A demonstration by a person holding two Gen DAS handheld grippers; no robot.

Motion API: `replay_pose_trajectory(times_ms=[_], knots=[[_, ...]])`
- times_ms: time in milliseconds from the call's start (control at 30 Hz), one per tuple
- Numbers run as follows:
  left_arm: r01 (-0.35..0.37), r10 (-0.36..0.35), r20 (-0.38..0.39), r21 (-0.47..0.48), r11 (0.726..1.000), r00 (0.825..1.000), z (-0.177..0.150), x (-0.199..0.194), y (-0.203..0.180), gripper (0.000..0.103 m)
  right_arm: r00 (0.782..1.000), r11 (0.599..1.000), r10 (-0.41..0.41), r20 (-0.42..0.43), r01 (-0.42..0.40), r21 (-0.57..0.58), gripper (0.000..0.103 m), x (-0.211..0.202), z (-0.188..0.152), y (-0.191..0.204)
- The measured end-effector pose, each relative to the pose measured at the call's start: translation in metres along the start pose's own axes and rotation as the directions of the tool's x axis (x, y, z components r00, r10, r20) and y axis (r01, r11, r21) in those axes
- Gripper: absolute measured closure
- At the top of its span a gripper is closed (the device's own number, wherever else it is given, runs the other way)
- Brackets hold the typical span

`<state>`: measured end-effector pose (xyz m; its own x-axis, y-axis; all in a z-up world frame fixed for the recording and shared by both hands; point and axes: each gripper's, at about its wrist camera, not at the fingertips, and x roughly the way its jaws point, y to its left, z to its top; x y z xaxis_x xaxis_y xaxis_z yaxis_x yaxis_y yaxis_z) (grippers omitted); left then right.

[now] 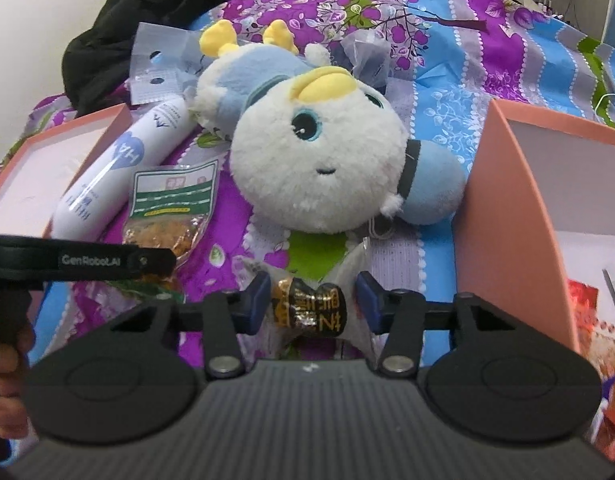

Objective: Organize snacks
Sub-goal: 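Grasp the green spicy-strip pack with the left tool while the right grasps a gold-wrapped candy, then carry the green pack and gold candy over the pink box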

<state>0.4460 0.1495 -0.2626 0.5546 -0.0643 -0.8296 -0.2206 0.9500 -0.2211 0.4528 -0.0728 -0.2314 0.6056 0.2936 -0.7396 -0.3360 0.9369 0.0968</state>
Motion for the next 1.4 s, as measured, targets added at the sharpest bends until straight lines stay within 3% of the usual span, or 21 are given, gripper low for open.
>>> replay_pose_trajectory(times_ms=[500, 833, 1133, 1400], knots=[[0.002, 0.000, 0.020, -0.064, 0.998, 1.000, -0.116, -0.123, 0.023, 0.051, 0.997, 0.998, 0.065, 0.031, -0.065, 0.020, 0.060, -0.101, -0.070, 0.025], [0.051, -0.043, 0.092, -0.086, 0.995, 0.995, -0.185, -0.223, 0.026, 0.051, 0.992, 0.995, 0.078, 0.103, -0.085, 0.060, 0.061, -0.194, -0.122, 0.032], [0.118, -0.114, 0.166, -0.012, 0.993, 0.980, -0.214, -0.297, -0.014, 0.051, 0.978, 0.990, 0.040, 0.203, -0.067, 0.127, 0.063, -0.269, -0.152, 0.016], [0.201, -0.209, 0.194, 0.060, 0.978, 0.959, -0.229, -0.334, -0.062, 0.051, 0.965, 0.981, -0.031, 0.261, -0.020, 0.191, 0.064, -0.323, -0.176, -0.013]])
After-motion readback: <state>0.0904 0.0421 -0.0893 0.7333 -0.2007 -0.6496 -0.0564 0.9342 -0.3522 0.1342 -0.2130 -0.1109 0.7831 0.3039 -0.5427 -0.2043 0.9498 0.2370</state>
